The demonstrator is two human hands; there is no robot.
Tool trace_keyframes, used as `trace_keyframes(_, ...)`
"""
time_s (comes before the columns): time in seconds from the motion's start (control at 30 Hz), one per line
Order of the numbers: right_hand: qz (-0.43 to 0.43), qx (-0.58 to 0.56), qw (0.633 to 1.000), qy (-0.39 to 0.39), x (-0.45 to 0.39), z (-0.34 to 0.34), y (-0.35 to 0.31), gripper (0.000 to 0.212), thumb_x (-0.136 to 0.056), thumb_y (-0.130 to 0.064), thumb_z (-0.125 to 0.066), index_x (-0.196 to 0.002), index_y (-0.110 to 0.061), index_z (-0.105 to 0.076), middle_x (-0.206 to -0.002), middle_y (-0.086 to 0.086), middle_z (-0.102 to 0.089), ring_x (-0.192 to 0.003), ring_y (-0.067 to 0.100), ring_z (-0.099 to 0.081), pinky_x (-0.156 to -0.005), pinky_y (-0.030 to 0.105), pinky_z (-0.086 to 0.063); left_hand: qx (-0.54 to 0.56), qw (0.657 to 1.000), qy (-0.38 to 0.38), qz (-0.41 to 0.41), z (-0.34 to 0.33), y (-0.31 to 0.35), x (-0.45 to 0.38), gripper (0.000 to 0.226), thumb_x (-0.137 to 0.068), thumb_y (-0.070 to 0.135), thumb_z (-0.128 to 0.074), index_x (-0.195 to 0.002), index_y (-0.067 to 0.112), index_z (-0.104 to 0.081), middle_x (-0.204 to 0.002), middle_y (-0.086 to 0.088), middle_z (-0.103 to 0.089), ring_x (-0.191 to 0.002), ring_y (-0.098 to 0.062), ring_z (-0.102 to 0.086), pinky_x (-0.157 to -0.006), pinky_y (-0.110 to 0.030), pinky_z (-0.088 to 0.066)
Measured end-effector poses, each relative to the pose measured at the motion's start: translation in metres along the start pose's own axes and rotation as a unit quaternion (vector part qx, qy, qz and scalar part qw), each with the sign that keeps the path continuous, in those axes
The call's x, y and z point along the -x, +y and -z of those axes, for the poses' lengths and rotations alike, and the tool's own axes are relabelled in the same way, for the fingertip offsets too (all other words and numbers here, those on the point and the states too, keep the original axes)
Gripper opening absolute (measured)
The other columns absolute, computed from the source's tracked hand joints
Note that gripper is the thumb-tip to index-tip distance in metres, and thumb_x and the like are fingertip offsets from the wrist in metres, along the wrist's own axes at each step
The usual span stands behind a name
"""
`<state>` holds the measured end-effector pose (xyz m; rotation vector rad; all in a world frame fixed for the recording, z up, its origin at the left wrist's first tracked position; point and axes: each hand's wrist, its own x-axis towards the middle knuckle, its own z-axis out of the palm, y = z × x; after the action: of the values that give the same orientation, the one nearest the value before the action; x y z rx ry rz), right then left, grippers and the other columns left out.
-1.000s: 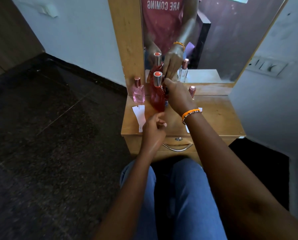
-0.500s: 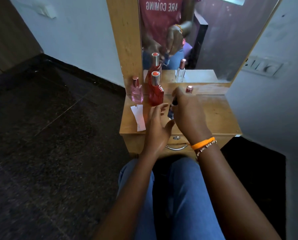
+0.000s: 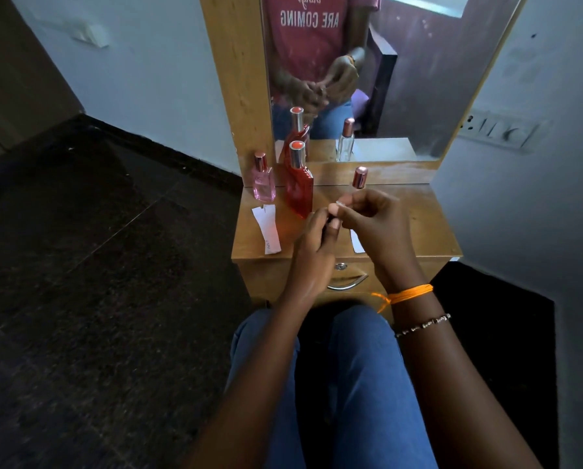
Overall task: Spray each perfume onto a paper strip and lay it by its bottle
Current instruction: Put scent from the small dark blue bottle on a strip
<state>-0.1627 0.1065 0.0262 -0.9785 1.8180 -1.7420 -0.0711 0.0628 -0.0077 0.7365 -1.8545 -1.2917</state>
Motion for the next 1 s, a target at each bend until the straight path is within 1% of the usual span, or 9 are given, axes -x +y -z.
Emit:
trace_keyframes(0.1,-0.001,-0.04,0.999,-0.027,0.002,0.001,-0.001,0.006,-0.075,-0.007,-0.074,-0.076,-0.009,-0.068,-0.071,0.009,-0.065,-0.068,0.019,-0.06,-0.069,0.038,-0.051,0.012,1.0,-0.003,0.015,0.002,0.004,0.001,0.019,-0.097,0.02,-0.037,-0.096,0.015,-0.056,-0.079,0.01,-0.05,-0.075,0.005,-0.047,-0.07,-0.014,-0.037)
trace_keyframes(0.23,0.003,-0.068,0.994,-0.083,0.0,0.005,-0.009,0.008,-0.08,0.007,-0.065,-0.08,-0.001,-0.064,-0.065,0.008,-0.061,-0.055,0.015,-0.055,-0.06,0.026,-0.048,0.049,0.997,-0.033,0.043,0.008,0.005,0.0,0.027,-0.096,0.027,-0.035,-0.089,0.012,-0.056,-0.072,0.001,-0.047,-0.066,-0.009,-0.042,-0.063,-0.028,-0.035)
trace_keyframes(0.33,-0.009,-0.076,0.99,-0.115,-0.002,0.007,-0.013,0.013,-0.081,0.009,-0.061,-0.079,-0.004,-0.064,-0.061,0.004,-0.063,-0.051,0.009,-0.057,-0.057,0.018,-0.051,0.131,0.985,-0.065,0.096,0.012,0.009,0.0,0.028,-0.1,0.02,-0.033,-0.081,0.016,-0.054,-0.07,-0.001,-0.045,-0.061,-0.009,-0.04,-0.056,-0.024,-0.033)
trace_keyframes(0.4,-0.013,-0.066,0.988,-0.139,-0.003,0.008,-0.014,0.009,-0.082,0.007,-0.061,-0.083,-0.001,-0.065,-0.061,0.006,-0.063,-0.051,0.01,-0.057,-0.056,0.02,-0.052,0.199,0.967,-0.096,0.129,0.017,0.01,0.002,0.029,-0.1,0.018,-0.032,-0.079,0.016,-0.052,-0.067,0.002,-0.046,-0.056,-0.006,-0.04,-0.053,-0.018,-0.033)
trace_keyframes(0.53,-0.028,-0.087,0.98,-0.179,-0.003,0.006,-0.009,0.011,-0.083,0.006,-0.059,-0.083,-0.004,-0.065,-0.058,-0.004,-0.066,-0.052,0.011,-0.059,-0.056,0.024,-0.052,0.323,0.916,-0.158,0.18,0.029,0.005,0.005,0.027,-0.098,0.023,-0.033,-0.078,0.015,-0.05,-0.061,0.006,-0.047,-0.051,-0.004,-0.041,-0.049,-0.015,-0.032)
trace_keyframes(0.67,-0.025,-0.124,0.978,-0.166,-0.01,0.007,-0.015,0.018,-0.084,0.01,-0.055,-0.088,-0.004,-0.065,-0.064,-0.01,-0.071,-0.063,-0.002,-0.063,-0.066,0.011,-0.05,0.421,0.858,-0.197,0.217,0.034,-0.005,0.012,0.029,-0.093,0.031,-0.033,-0.076,0.015,-0.05,-0.058,0.007,-0.048,-0.05,-0.003,-0.043,-0.047,-0.014,-0.034)
trace_keyframes(0.77,-0.012,-0.087,0.986,-0.142,-0.016,0.008,-0.012,0.021,-0.084,0.011,-0.055,-0.09,-0.006,-0.065,-0.068,-0.01,-0.072,-0.068,-0.003,-0.064,-0.068,0.011,-0.049,0.391,0.886,-0.111,0.225,0.035,-0.016,0.017,0.031,-0.098,0.024,-0.032,-0.079,0.015,-0.055,-0.061,0.007,-0.055,-0.055,-0.004,-0.048,-0.054,-0.016,-0.039)
trace_keyframes(0.87,0.015,0.101,0.99,-0.096,-0.018,-0.008,0.008,0.017,-0.081,0.009,-0.062,-0.09,-0.003,-0.07,-0.086,0.005,-0.072,-0.074,0.004,-0.063,-0.071,0.01,-0.048,0.288,0.939,-0.013,0.186,0.037,-0.022,0.012,0.027,-0.098,0.016,-0.038,-0.085,0.019,-0.062,-0.079,0.006,-0.06,-0.066,-0.004,-0.05,-0.066,-0.019,-0.04)
trace_keyframes(1.0,0.07,0.265,0.961,-0.047,-0.023,-0.031,0.041,0.018,-0.075,0.01,-0.062,-0.085,-0.003,-0.07,-0.088,0.015,-0.072,-0.081,0.027,-0.066,-0.075,0.032,-0.05,0.183,0.969,0.035,0.163,0.043,-0.021,0.009,0.021,-0.094,0.013,-0.048,-0.094,0.025,-0.066,-0.108,-0.009,-0.061,-0.088,-0.006,-0.055,-0.087,-0.024,-0.044)
